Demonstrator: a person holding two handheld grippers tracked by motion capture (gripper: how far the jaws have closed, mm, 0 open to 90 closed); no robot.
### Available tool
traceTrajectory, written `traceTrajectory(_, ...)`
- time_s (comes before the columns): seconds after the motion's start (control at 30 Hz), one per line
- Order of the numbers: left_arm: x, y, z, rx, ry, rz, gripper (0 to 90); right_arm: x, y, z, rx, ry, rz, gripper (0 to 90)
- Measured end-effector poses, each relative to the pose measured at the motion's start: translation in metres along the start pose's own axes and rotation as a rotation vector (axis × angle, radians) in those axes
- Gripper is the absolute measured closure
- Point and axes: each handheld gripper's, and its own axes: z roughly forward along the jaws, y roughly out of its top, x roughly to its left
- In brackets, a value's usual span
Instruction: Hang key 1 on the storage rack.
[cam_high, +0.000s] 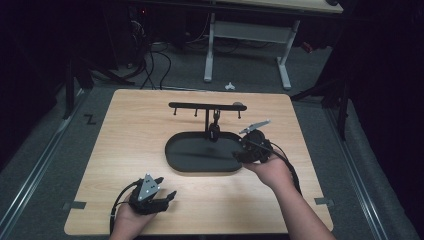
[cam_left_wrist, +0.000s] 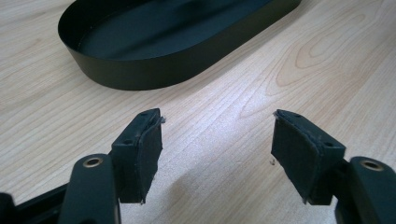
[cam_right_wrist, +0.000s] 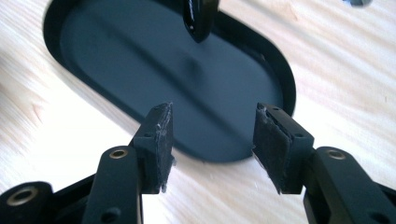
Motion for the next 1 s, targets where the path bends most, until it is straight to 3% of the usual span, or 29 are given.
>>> traceTrajectory(0.23, -0.001, -0.001, 0.001, 0.007, 0.0, 0.0, 34.0, -0.016, -0.044, -0.002, 0.028, 0.004, 0.043, 50.3)
traceTrajectory(0.53, -0.003, -0.001, 0.003, 0.02, -0.001, 0.008, 34.0, -0.051, -0.09, -0.008, 0.035, -0.068, 0.114, 49.4)
traceTrajectory(0.73, -0.004, -0.001, 0.004, 0.026, -0.001, 0.012, 34.1, -0.075, -0.108, -0.004, 0.053, -0.105, 0.173, 52.2)
traceTrajectory(1.0, -0.004, -0.002, 0.003, 0.029, 0.001, 0.013, 34.2, -0.108, -0.12, 0.001, 0.075, -0.143, 0.276, 63.4)
